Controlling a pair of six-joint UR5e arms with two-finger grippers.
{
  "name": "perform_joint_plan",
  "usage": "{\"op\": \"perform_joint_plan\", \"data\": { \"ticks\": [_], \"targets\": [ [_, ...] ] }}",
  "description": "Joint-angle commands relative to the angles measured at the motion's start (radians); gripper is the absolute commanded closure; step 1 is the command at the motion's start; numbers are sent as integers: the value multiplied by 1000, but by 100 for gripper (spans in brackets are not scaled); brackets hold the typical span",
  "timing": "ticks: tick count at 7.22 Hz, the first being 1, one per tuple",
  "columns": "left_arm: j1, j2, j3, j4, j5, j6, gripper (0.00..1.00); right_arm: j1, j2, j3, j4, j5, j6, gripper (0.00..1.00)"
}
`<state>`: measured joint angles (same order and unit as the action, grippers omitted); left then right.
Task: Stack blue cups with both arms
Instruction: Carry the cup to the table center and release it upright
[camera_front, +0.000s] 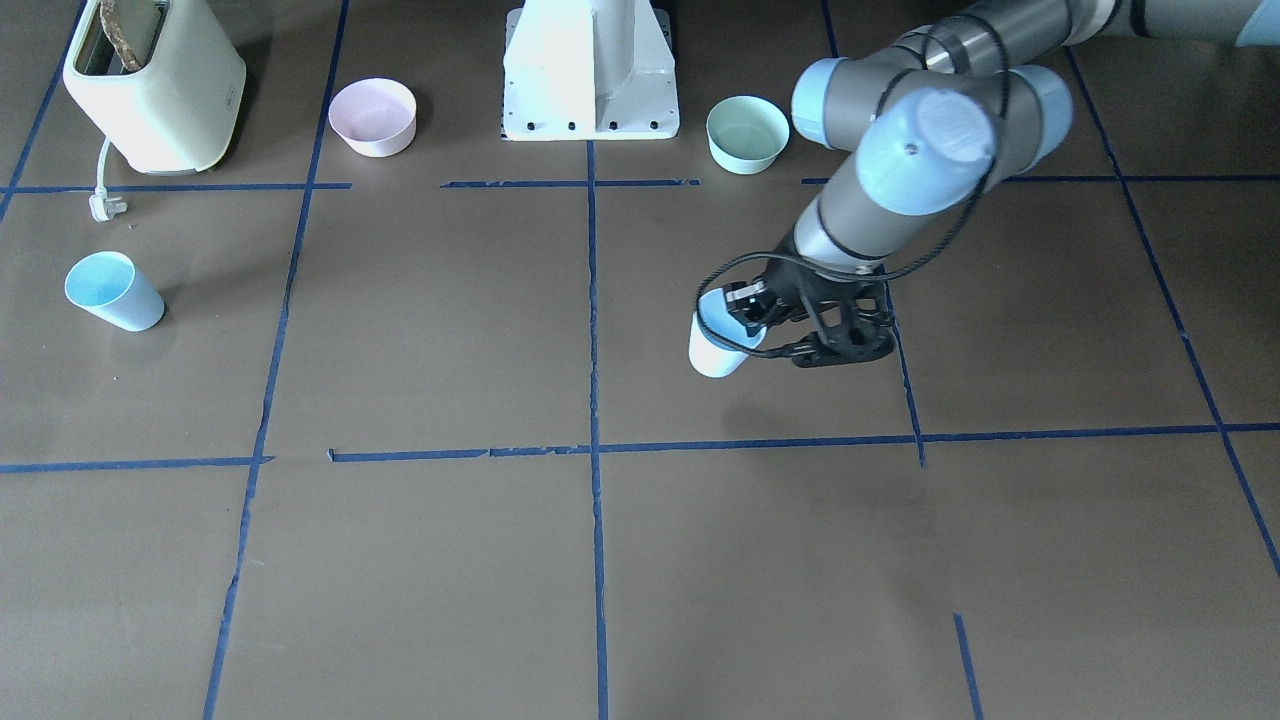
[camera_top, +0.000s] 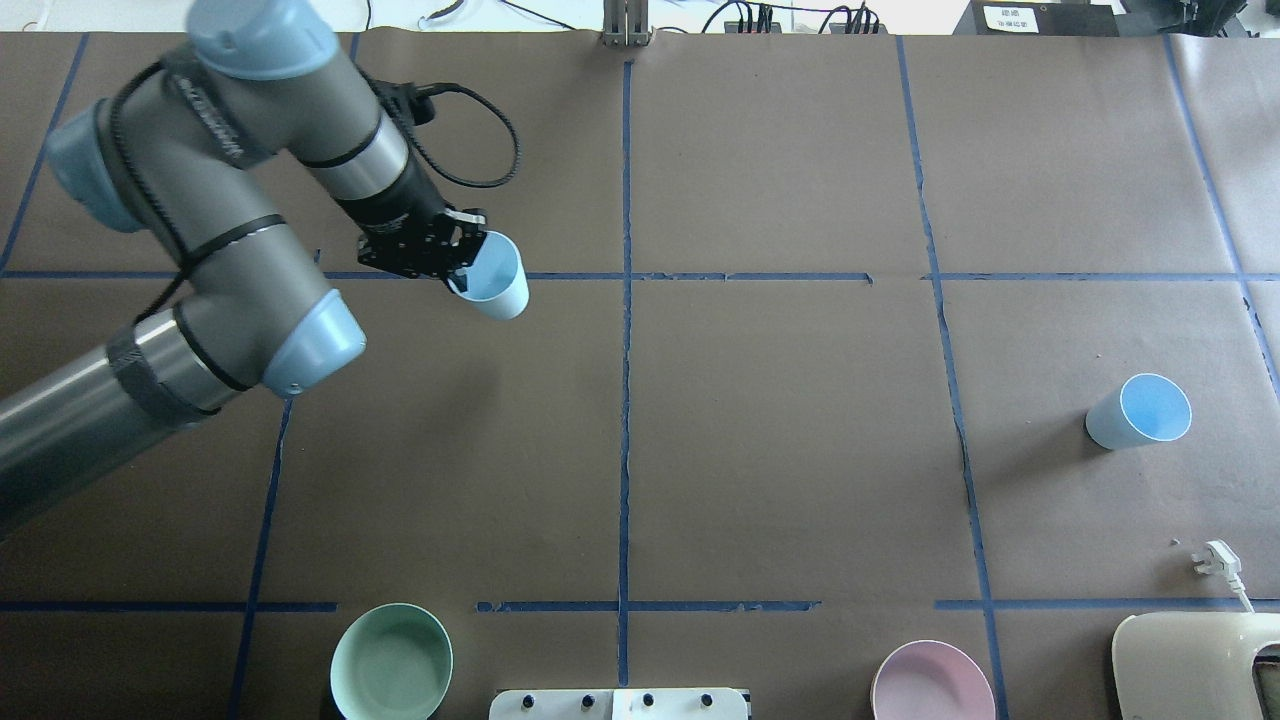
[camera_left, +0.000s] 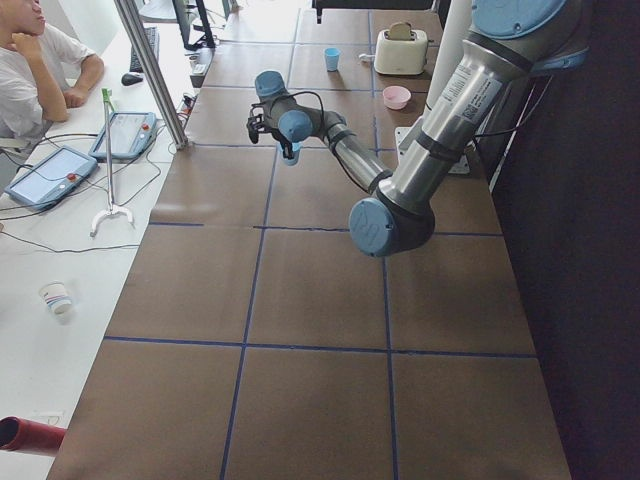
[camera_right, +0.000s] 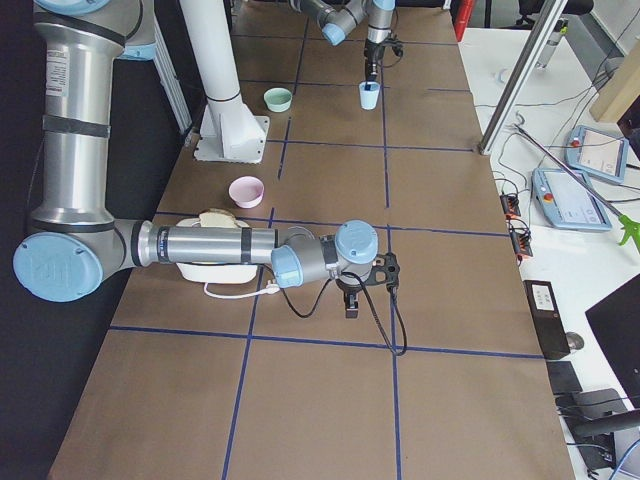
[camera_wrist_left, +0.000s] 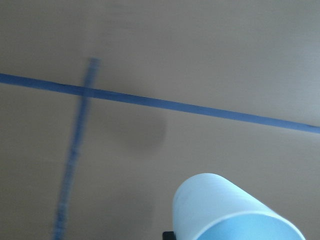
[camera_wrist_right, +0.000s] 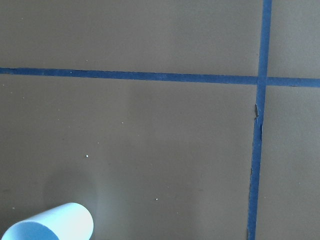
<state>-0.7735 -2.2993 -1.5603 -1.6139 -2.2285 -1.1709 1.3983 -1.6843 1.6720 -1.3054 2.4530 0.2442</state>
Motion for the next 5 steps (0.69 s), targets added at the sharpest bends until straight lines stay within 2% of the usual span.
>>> {"op": "perform_joint_plan", "data": {
  "ticks": [1,2,3,5],
  "targets": [
    [71,-206,252,0,62,-6,100,-5,0,0,0,1,3,0],
    [91,-206,262,-21,64,-7,100,-13,0,0,0,1,6,0],
    [127,-206,299,-84,116,-7,100,-19,0,0,1,1,6,0],
    [138,-207,318,-118,122,-7,100,-36,0,0,3,-6,6,0]
  ]
}}
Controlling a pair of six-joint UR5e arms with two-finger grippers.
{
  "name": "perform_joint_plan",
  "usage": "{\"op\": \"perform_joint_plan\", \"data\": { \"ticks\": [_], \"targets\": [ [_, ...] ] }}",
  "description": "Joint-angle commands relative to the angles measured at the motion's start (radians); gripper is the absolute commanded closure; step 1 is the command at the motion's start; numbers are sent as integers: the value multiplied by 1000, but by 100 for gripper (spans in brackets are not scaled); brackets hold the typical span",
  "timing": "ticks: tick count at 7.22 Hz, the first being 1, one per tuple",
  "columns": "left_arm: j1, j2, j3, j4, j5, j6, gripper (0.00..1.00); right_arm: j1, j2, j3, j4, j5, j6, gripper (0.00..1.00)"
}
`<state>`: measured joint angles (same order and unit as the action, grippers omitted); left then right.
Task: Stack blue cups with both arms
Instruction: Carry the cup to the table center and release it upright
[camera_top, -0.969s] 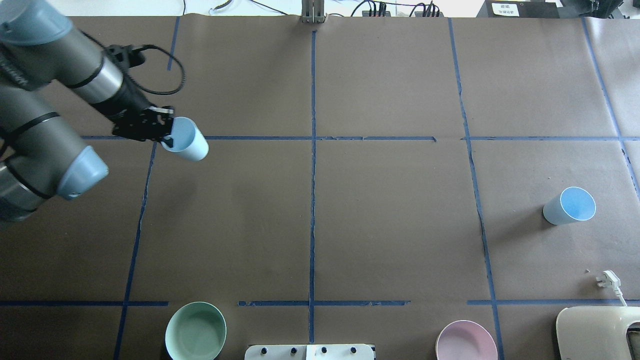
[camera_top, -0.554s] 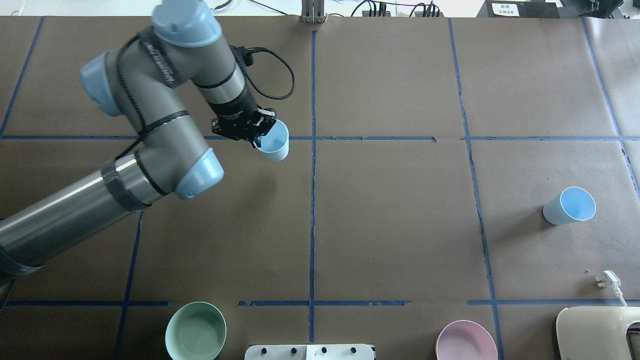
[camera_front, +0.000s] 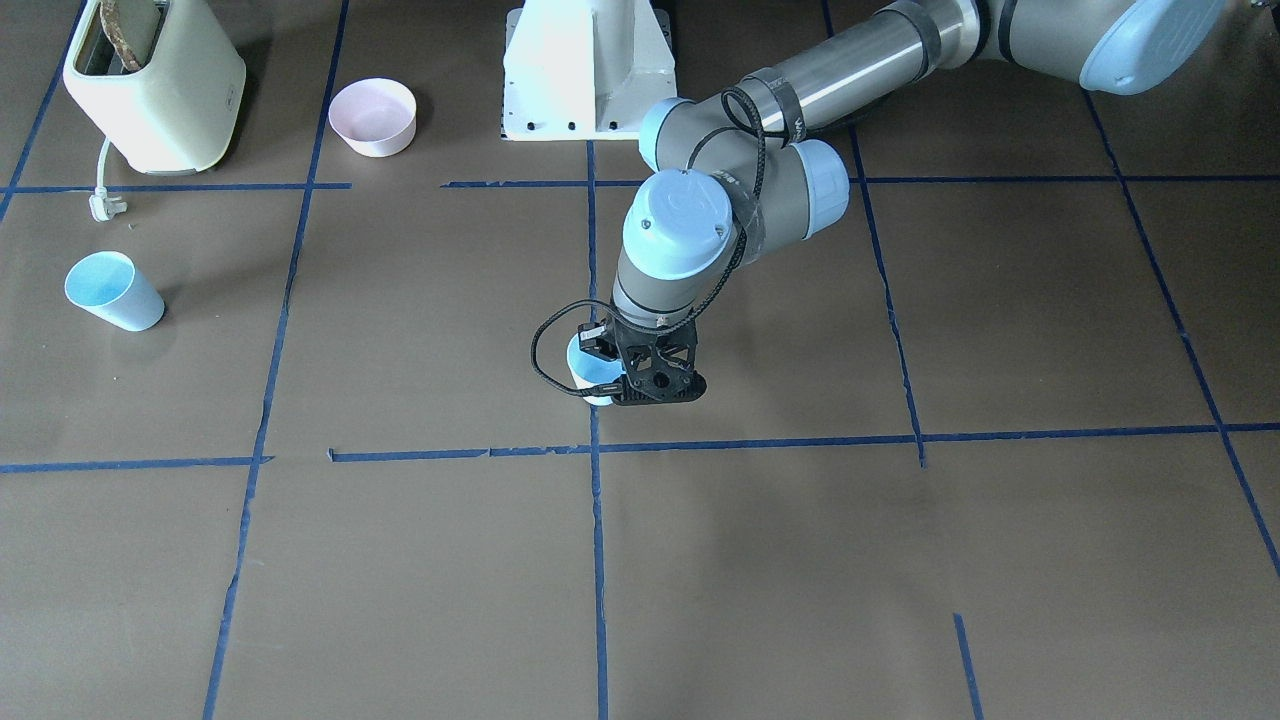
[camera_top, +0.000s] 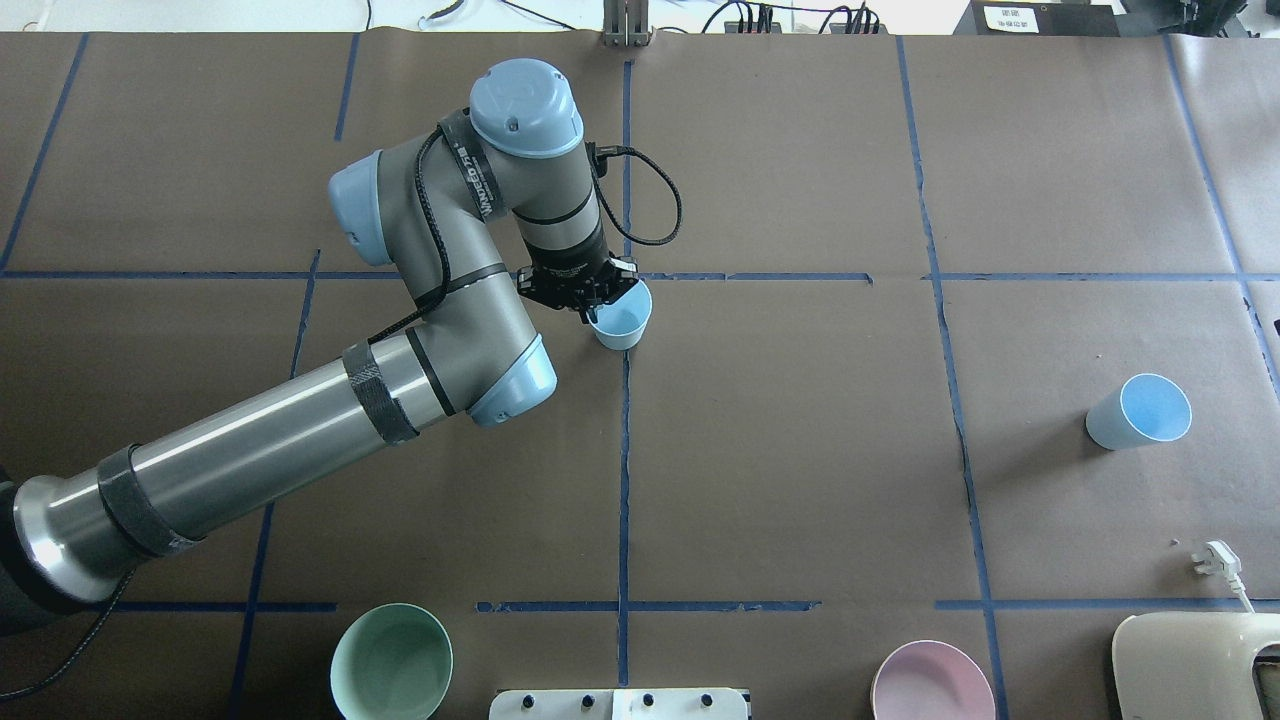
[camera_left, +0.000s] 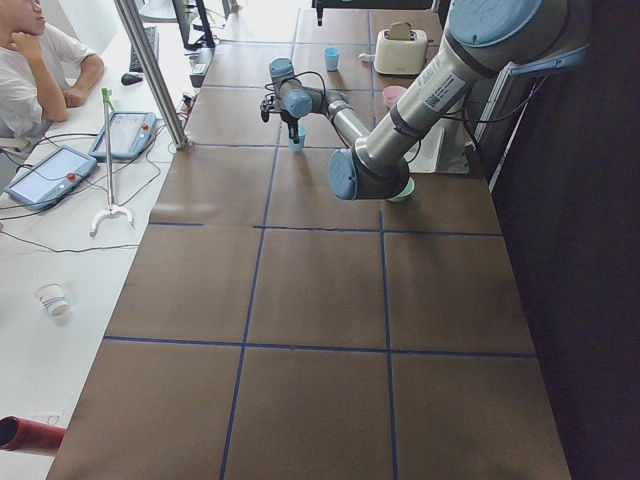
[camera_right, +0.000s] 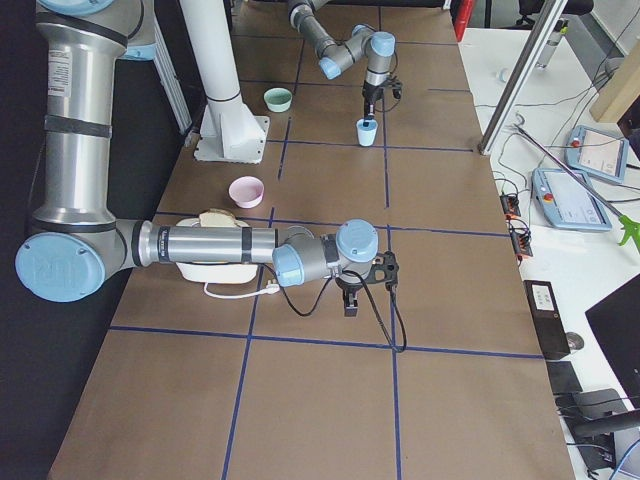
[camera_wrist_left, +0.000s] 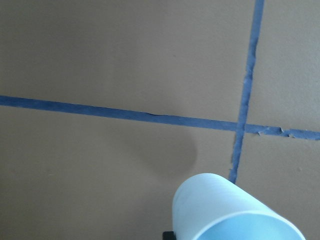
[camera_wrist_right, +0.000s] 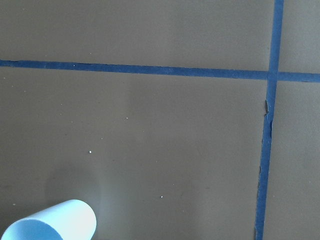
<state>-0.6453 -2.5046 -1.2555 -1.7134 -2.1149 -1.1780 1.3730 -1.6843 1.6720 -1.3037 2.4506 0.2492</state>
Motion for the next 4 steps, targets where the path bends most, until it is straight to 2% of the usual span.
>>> {"op": "perform_joint_plan", "data": {
  "ticks": [1,2,3,4],
  "targets": [
    [15,-5,13,-25,10,1,98,-12,0,0,0,-4,1,0],
    [15,-3,11,-34,12,3,76,-18,0,0,0,-4,2,0],
    [13,0,8,-51,12,5,11,-25,0,2,1,-2,4,0],
    [4,1,5,-127,12,-8,0,-70,9,5,24,-5,21,0]
  ]
}}
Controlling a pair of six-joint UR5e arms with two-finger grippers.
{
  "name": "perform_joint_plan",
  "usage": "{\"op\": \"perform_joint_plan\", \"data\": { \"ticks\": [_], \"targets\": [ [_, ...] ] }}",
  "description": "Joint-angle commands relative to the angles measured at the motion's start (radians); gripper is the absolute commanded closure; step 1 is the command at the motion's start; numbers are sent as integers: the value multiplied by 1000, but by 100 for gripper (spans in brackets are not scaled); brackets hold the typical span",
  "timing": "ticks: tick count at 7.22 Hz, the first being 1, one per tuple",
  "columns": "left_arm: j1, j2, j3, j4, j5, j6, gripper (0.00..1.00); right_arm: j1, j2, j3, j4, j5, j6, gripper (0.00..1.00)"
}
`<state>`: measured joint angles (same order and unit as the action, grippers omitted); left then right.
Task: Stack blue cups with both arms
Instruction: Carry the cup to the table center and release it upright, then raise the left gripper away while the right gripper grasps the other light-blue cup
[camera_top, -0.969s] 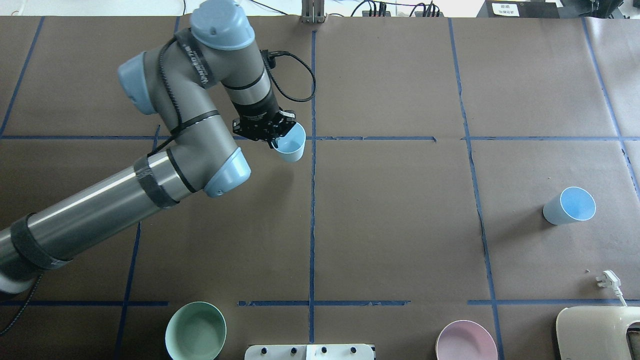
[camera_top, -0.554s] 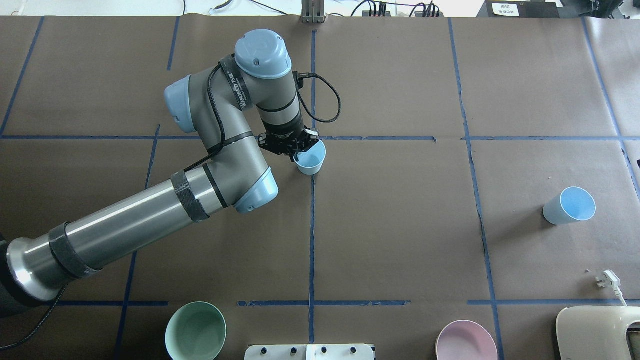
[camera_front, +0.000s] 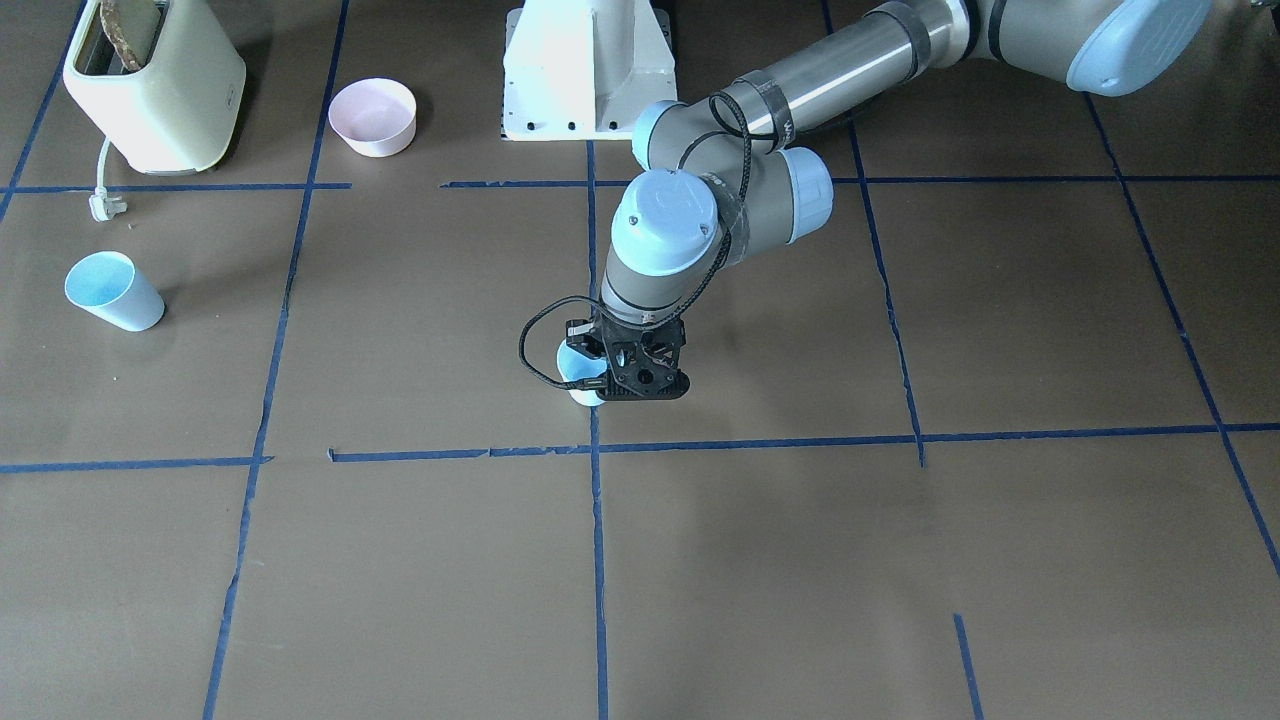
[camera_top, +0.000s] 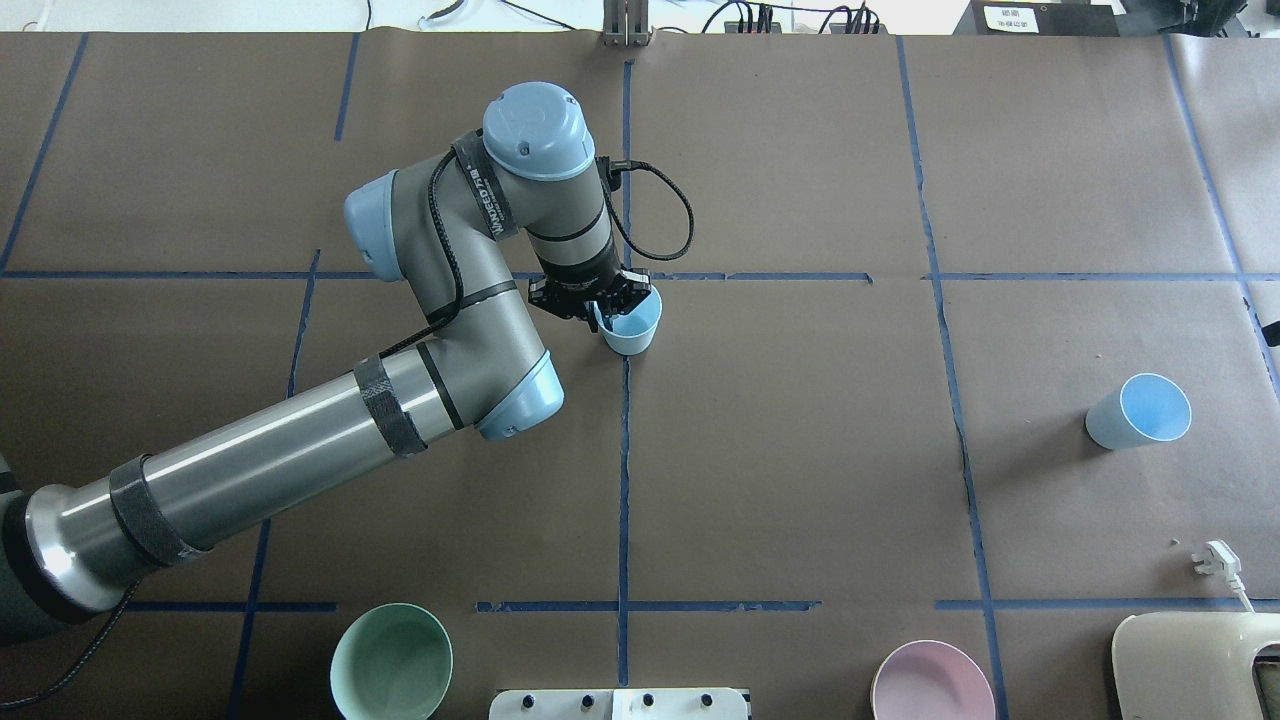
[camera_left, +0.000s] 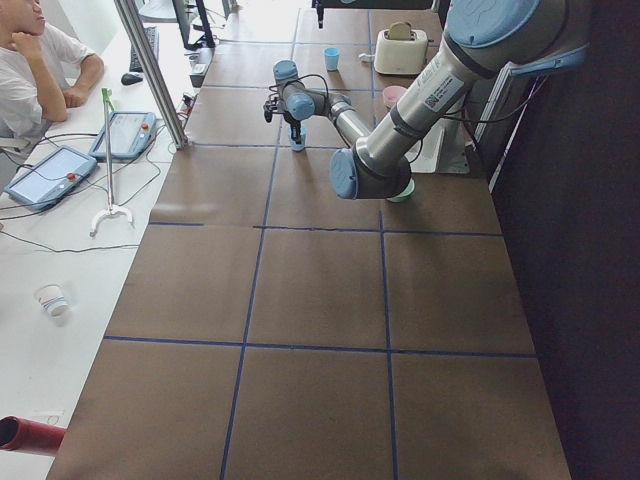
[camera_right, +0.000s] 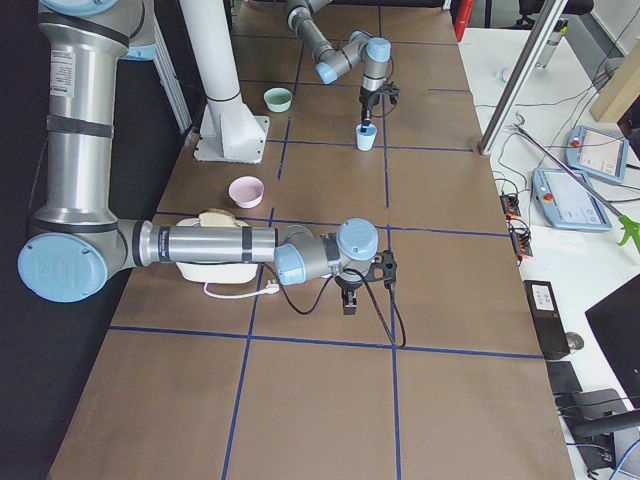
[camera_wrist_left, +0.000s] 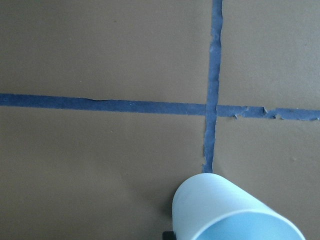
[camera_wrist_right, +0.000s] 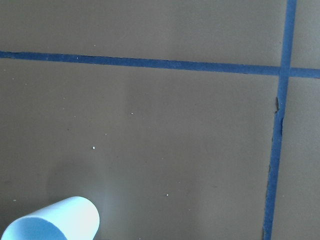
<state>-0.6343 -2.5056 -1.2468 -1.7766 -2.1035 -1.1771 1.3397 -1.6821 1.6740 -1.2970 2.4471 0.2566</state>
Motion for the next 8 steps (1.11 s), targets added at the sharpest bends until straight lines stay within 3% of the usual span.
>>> {"op": "perform_joint_plan", "data": {
  "ticks": [1,3,5,8],
  "targets": [
    [-19,4,-12,-73,0,-69,0,-48,7,7,68,-2,71,0],
    [-48,26,-67,-73,-1,-75,0,-126,-34,6,248,-69,197,0],
    [-50,42,-91,-72,-1,-75,0,-210,-34,27,287,-96,342,0],
    [-48,42,-101,-72,-1,-76,0,-235,-74,32,343,-88,355,0]
  ]
}}
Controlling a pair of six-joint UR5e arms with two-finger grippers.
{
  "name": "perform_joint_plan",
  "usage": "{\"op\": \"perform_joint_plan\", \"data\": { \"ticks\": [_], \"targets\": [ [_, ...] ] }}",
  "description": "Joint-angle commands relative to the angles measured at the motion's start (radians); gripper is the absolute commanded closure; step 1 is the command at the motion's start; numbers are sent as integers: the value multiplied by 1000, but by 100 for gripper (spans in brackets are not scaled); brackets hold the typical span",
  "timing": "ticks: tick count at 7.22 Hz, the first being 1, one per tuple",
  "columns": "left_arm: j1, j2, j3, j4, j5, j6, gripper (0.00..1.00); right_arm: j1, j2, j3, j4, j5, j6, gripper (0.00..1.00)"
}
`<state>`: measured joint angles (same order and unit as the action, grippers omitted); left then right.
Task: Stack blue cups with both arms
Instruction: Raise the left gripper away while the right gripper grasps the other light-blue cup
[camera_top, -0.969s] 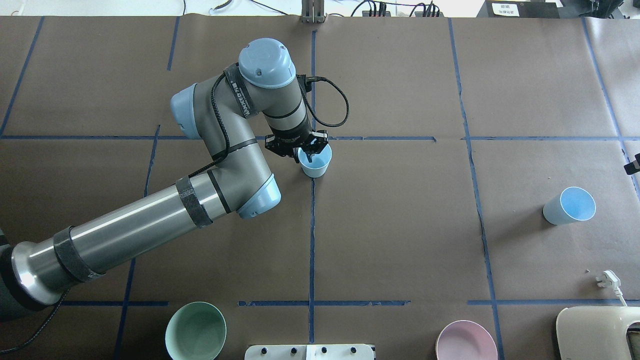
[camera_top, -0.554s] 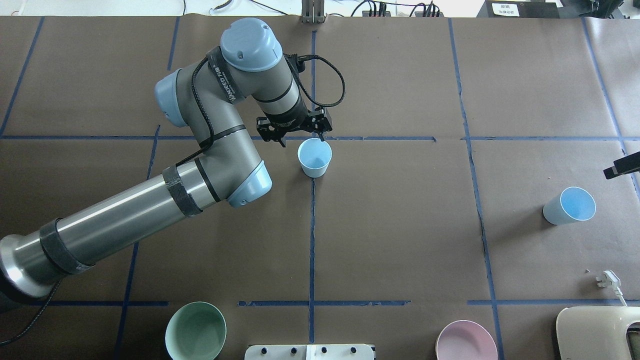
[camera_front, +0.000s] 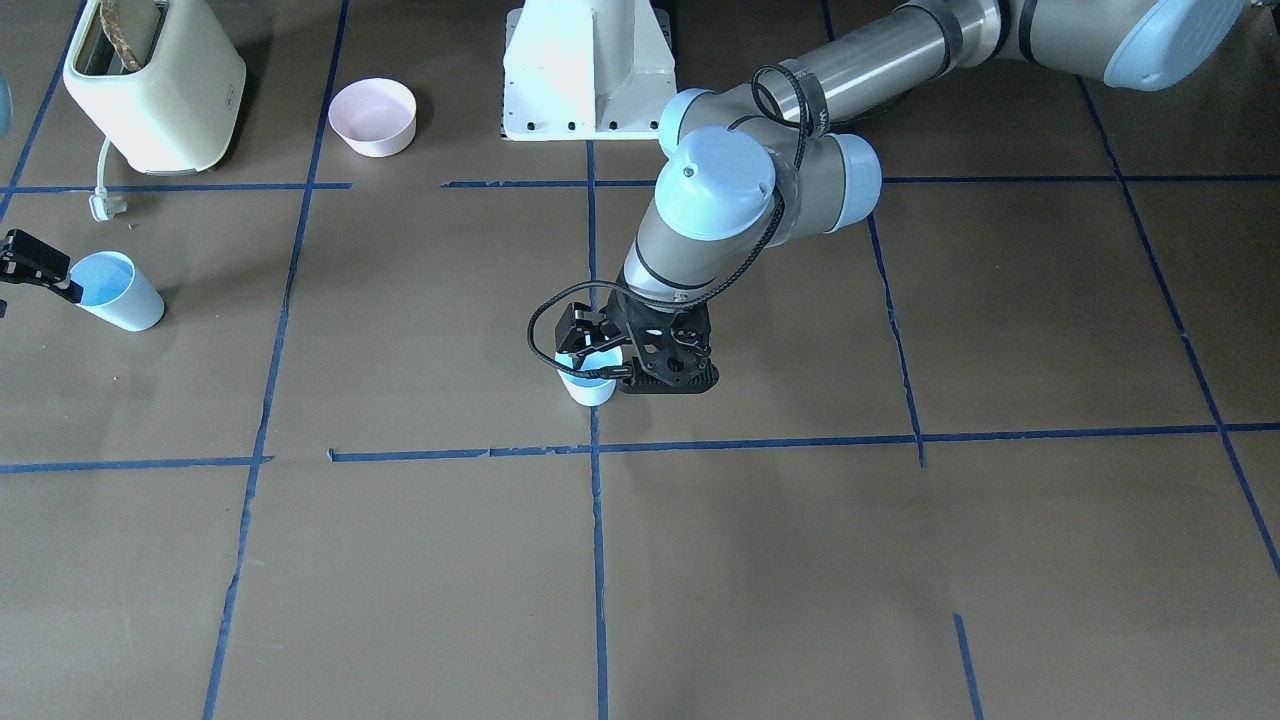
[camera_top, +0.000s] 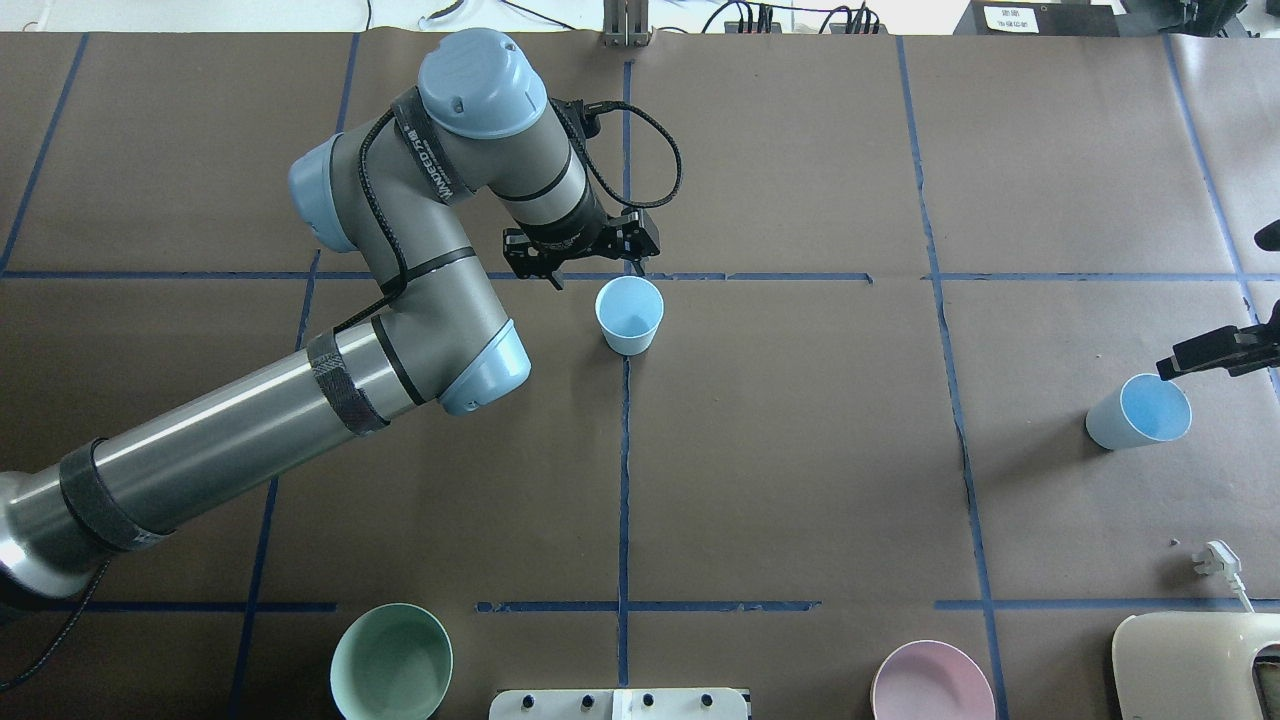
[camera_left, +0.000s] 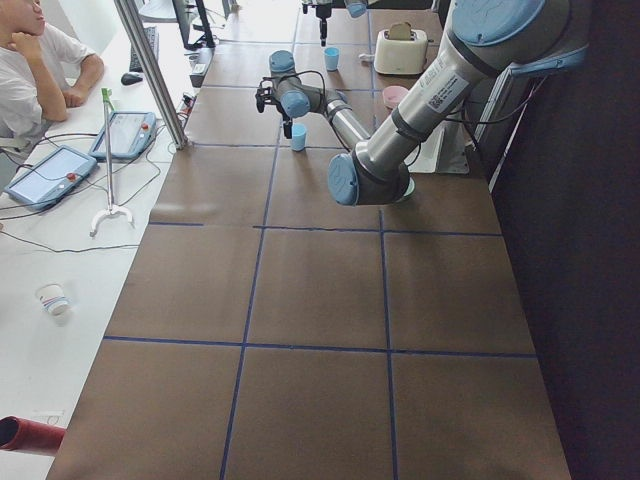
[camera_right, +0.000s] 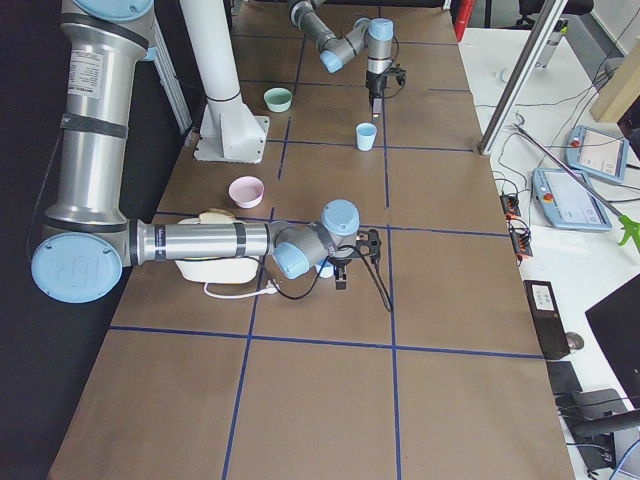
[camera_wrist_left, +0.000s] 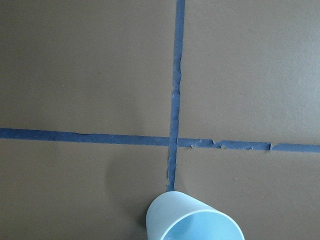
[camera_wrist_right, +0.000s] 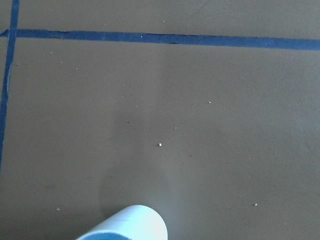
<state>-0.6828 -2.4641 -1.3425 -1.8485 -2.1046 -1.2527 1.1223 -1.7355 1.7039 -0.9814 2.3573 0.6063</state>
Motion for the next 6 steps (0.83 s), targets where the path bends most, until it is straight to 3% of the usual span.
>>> {"op": "perform_joint_plan", "data": {
  "ticks": [1,3,4,5,6],
  "targets": [
    [0,7,-7,0,0,-1,0,-28,-35,2,36,2,6,0],
    [0,14,-13,0,0,-1,0,-64,-33,-3,37,-9,10,2],
    [0,45,-48,0,2,-1,0,-68,-33,-3,36,-10,13,19],
    [0,72,-81,-1,2,1,0,-90,-26,-4,36,-12,54,61],
    [-1,73,-90,-2,2,1,0,-104,-22,-4,36,-22,67,94]
  ]
}}
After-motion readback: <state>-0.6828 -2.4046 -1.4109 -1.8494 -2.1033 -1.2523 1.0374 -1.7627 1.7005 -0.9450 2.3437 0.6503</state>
